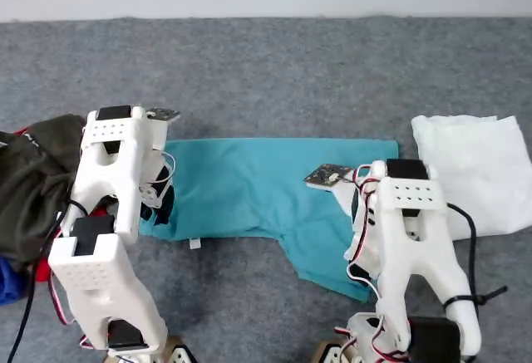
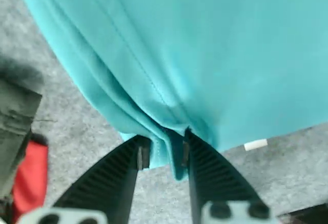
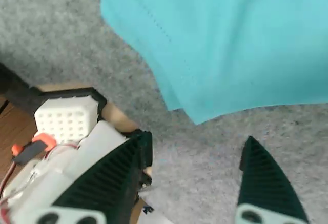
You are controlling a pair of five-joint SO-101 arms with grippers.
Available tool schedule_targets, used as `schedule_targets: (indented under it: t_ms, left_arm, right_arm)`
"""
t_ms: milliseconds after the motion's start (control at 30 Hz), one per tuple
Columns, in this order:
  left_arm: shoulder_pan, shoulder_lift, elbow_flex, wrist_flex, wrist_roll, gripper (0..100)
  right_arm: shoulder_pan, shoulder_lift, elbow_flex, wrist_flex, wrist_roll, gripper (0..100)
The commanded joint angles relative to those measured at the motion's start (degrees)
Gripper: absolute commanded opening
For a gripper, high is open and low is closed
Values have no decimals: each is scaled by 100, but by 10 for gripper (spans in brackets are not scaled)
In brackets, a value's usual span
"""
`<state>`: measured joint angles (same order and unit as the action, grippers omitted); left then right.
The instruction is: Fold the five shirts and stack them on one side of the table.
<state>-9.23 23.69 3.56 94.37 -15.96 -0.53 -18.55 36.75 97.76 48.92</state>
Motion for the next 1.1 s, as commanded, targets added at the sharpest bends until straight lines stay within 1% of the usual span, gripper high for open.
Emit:
schedule_targets:
  t_ms: [0,133,300,500,600,700,800,867,1000,1067]
  left_arm:
    - [-35,-264,4,229,-352,122]
    - [-343,-273,-31,237,-431,122]
    - [-853,-237,-22,229,-826,122]
    - [-958,-290,-31,229,-1002,122]
    - [-1011,-299,-374,281,-967,122]
    - [-1116,-334,-1191,607,-721,122]
    - [-1011,-580,-1710,624,-255,123]
    - [-756,-765,-1701,624,-176,124]
    - [-35,-853,-1165,554,-167,124]
    - [202,-853,-813,299,-167,124]
  right_arm:
    - [-22,-84,-844,462,105,286]
    - [75,-84,-1512,497,0,286]
    - [57,-84,-1574,488,-185,285]
    - [57,-84,-1574,488,-185,285]
    - [66,-84,-1574,488,-185,285]
    - [84,-84,-1574,488,-185,285]
    - [66,-84,-1574,488,-185,285]
    - [66,-84,-1574,488,-185,285]
    - [84,-84,-1574,488,-185,285]
    - [92,-84,-1574,488,-185,285]
